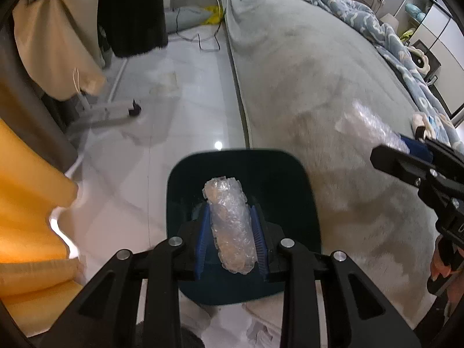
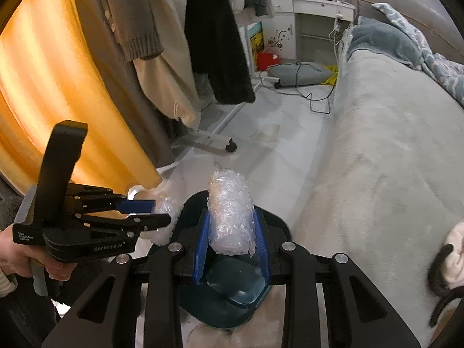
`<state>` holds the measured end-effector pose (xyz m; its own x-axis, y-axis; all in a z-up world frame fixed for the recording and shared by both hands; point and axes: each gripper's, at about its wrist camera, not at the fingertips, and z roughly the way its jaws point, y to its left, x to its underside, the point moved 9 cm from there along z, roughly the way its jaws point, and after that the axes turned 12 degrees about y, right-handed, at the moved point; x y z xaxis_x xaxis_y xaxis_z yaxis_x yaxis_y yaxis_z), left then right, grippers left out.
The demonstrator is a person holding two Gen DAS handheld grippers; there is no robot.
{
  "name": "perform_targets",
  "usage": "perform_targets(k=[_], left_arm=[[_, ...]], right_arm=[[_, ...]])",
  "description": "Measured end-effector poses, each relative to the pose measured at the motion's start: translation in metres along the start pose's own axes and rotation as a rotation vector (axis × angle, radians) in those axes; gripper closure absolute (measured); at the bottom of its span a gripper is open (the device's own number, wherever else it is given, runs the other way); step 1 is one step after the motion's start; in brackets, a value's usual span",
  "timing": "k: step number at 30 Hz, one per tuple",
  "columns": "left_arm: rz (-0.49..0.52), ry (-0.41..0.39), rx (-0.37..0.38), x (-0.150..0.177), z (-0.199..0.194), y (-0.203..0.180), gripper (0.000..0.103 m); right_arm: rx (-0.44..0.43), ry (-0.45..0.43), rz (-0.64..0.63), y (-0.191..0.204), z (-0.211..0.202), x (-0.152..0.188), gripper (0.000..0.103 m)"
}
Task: Collect trash
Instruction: 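Carry the bubble wrap in the right tool over the green bin, then open the right tool to drop the bubble wrap into the bin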
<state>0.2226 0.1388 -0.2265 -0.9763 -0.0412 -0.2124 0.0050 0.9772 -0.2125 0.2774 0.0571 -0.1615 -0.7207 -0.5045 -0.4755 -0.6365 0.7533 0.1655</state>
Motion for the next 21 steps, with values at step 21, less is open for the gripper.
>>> perform_targets(k=[21], left_arm=[[0.025,0.190,0.014,0.035,0.028,0.013,0.045]], right_arm=[[-0.029,0.191,0.006,0.017,0.064,0.019,0.073]])
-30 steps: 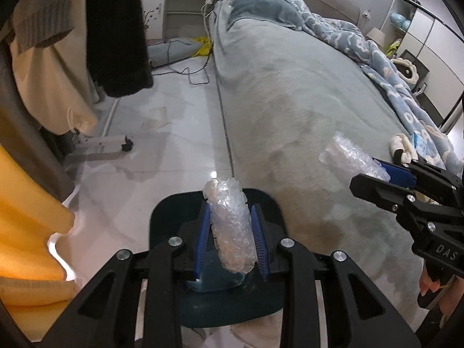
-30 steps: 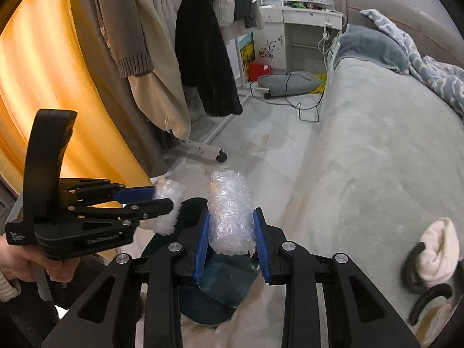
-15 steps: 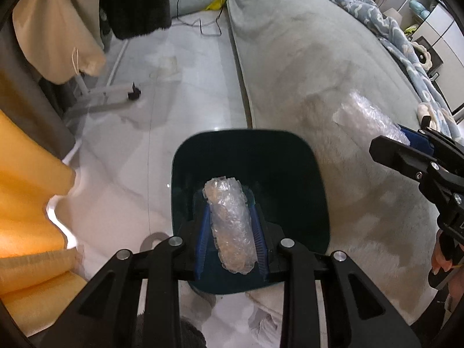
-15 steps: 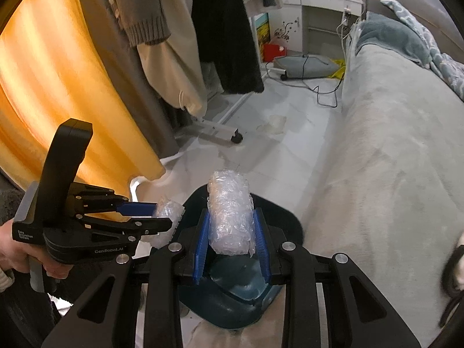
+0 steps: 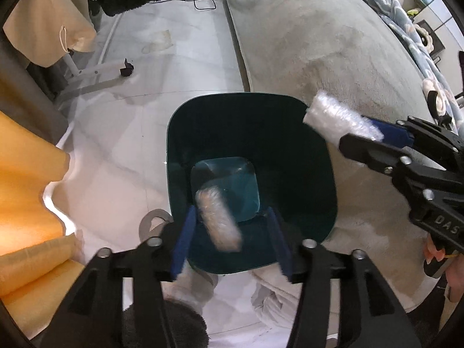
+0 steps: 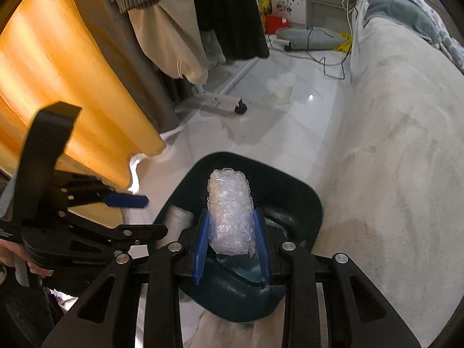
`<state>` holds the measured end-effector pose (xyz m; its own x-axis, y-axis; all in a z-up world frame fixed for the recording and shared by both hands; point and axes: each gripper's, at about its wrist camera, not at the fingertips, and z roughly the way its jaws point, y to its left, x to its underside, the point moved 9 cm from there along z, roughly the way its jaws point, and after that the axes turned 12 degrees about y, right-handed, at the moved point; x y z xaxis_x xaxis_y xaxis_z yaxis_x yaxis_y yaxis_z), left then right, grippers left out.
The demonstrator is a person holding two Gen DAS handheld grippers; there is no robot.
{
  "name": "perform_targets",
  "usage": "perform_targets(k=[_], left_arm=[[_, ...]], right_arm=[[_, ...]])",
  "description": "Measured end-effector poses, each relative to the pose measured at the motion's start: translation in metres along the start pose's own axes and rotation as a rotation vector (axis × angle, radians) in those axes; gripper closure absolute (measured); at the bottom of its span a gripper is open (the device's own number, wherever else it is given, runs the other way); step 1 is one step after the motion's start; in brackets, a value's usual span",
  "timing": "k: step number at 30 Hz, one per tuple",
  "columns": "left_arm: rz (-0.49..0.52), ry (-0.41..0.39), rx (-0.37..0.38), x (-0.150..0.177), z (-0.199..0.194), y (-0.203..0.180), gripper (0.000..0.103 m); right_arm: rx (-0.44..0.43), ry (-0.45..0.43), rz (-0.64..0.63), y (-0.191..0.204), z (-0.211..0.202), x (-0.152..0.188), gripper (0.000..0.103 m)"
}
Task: Collect trash
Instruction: 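Open the right tool to drop the bubble wrap into the bin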
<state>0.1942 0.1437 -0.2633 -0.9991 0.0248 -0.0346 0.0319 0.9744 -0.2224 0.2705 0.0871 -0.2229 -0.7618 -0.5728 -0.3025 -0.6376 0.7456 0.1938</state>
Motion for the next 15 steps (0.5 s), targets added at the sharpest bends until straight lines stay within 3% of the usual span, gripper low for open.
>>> perform_targets(k=[4,15], left_arm=[[0.016,-0.039,-0.049,-0.003,-0.010,0.002,0.034],[-0.043,-0.157,-0.067,-0.018,-0.043,0.017,0.029]], right_arm=[[0.001,0.035,-0.001,0.001,0.012,0.003,0.073],[0.001,0.099,0.006,0.003,0.033,0.012,0.073]])
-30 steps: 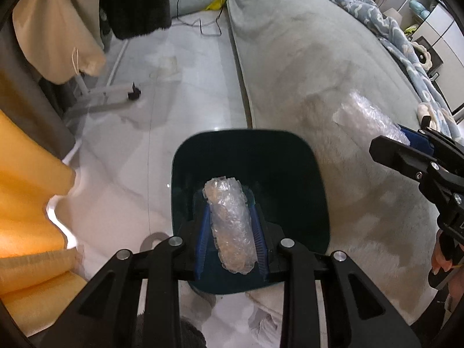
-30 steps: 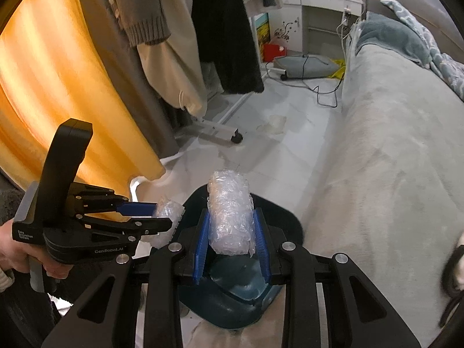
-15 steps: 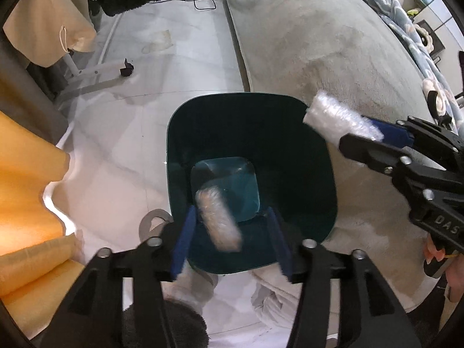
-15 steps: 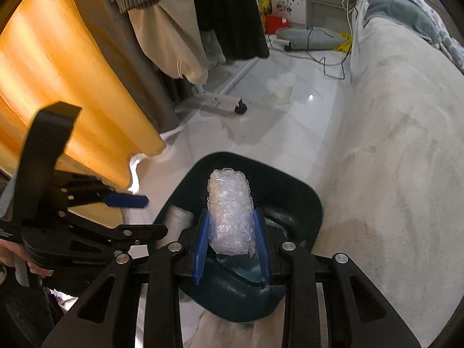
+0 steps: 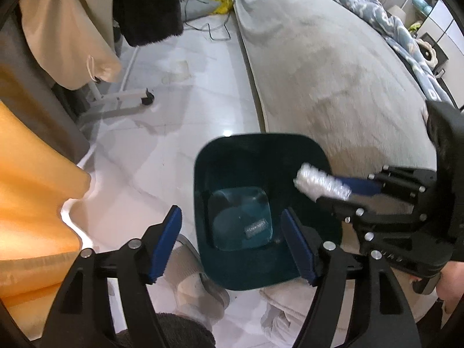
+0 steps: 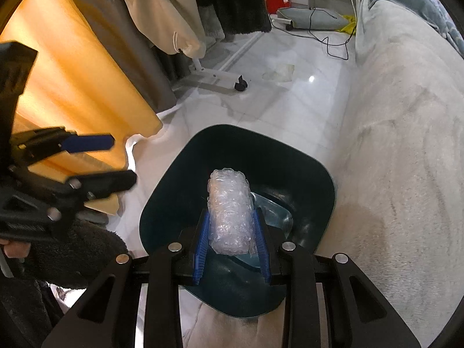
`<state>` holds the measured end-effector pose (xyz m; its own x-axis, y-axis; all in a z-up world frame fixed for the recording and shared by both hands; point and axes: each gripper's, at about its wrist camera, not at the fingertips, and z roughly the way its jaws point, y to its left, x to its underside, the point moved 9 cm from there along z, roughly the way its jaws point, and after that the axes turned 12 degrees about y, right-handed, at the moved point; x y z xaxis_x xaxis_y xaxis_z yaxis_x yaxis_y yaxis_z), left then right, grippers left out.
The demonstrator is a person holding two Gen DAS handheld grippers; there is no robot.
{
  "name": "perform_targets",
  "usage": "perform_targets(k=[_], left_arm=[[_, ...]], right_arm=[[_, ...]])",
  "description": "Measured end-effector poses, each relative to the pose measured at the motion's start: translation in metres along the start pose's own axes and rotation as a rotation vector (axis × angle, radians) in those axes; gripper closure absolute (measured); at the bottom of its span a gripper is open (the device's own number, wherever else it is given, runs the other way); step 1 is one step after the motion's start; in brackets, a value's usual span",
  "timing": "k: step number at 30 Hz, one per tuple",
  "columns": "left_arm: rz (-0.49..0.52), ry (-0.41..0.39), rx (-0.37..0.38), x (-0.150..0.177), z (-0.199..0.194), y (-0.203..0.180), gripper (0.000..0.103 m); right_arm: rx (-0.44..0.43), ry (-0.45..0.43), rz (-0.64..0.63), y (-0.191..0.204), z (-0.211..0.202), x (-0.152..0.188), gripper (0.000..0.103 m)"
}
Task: Collect trash
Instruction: 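Open the right tool to drop the bubble wrap into the bin, then move the right tool back to the bed and grasp the white tissue ball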
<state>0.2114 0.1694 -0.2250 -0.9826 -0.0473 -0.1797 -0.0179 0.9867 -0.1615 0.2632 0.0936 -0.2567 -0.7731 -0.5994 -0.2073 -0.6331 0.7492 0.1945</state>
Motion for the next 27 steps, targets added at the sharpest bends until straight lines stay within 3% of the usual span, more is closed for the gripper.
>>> perform_targets(k=[6,11,14,16,27], left_arm=[[-0.045,-0.109,0.004,-0.012,-0.027,0.009,0.027],[-0.015,-0.189,-0.012,-0.021,-0.047,0.000,0.027],[0.000,-0.217,-0.004,-0.025,-0.054,-0.007,0.028],[0.010,-0.233,-0.003,-0.028,-0.059,-0.010,0.028],[0.045,-0.345,-0.032,-0.042,-0.090,-0.035,0.032]], right_arm=[[0.006,0.036,-0.007,0.002,0.008,0.006,0.073],[0.021,0.062,-0.027,0.005,0.013,0.009,0.071],[0.029,0.056,-0.034,0.007,0.010,0.010,0.064],[0.031,0.050,-0.034,0.006,0.008,0.009,0.049],[0.043,-0.056,-0.062,0.005,-0.033,0.007,0.043]])
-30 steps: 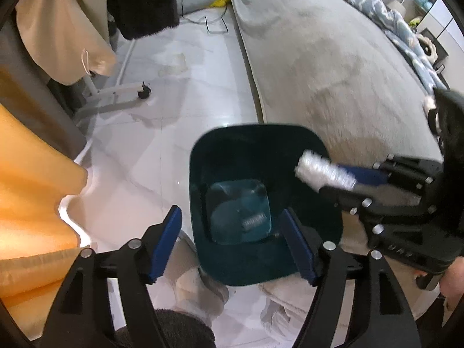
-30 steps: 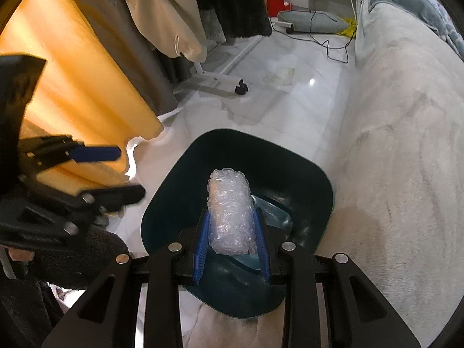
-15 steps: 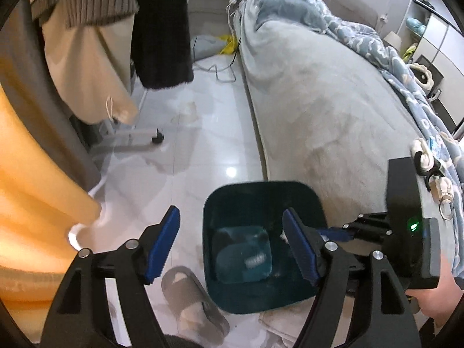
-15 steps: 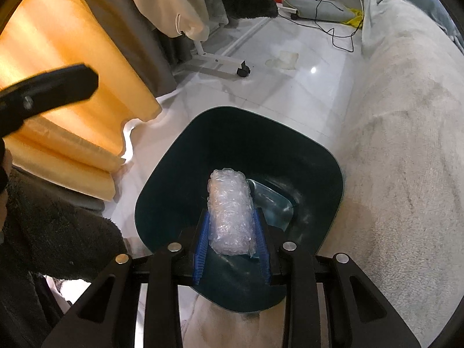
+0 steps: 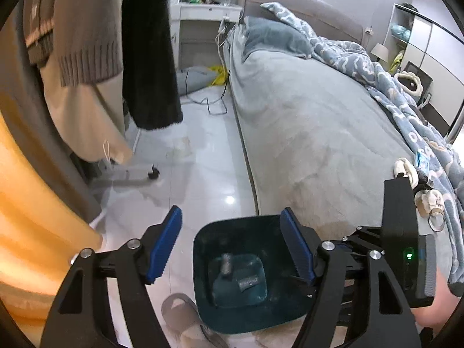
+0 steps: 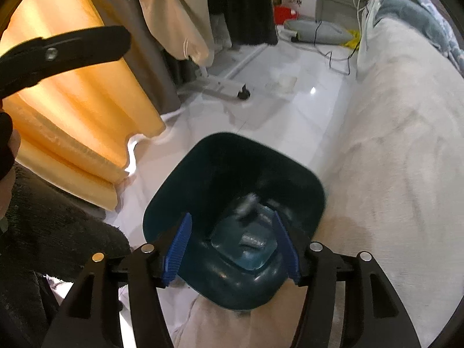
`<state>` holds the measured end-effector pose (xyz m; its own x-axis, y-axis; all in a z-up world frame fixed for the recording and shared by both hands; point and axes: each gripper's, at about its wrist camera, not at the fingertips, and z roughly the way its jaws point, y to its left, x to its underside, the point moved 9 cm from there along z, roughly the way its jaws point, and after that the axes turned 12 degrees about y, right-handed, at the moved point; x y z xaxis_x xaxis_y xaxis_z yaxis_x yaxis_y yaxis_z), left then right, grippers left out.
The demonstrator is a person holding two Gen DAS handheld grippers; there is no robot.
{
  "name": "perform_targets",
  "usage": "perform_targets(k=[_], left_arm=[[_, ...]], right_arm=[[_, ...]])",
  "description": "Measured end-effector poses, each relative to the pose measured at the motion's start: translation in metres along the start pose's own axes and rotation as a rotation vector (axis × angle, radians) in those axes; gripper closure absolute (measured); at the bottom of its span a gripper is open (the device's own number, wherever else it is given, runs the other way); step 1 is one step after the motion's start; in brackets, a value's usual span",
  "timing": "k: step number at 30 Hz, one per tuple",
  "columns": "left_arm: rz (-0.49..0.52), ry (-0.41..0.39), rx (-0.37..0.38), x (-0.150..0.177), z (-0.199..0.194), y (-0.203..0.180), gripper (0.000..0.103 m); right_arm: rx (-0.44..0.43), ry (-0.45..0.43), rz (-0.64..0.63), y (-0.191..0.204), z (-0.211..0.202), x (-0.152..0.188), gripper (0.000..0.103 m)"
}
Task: Collect trash
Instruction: 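Move the right tool back to the bed and grasp the white tissue ball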
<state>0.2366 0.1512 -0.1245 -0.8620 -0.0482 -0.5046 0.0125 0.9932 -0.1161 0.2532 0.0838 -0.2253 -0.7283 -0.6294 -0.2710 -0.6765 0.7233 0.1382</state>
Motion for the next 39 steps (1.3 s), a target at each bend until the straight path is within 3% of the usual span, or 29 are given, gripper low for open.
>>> perform_targets(k=[11,16,32,39], left_arm=[[0.047,-0.039,0.039,-0.015,-0.008,-0.046,0.032],[0.070,-0.076,0.050,-0.023,-0.015,-0.074,0.031],[0.158,-0.077,0.124,-0.022,-0.009,-0.155,0.030],[0.200,-0.078,0.171,-0.019,-0.008,-0.192,0.025]], right_arm=[[0.057,-0.129,0.012,-0.027,-0.055,0.007,0.039],[0.082,-0.163,0.037,-0.046,-0.075,0.021,0.039],[0.188,-0.279,0.140,-0.117,-0.136,0.071,0.033],[0.229,-0.316,0.227,-0.163,-0.161,0.100,0.032]])
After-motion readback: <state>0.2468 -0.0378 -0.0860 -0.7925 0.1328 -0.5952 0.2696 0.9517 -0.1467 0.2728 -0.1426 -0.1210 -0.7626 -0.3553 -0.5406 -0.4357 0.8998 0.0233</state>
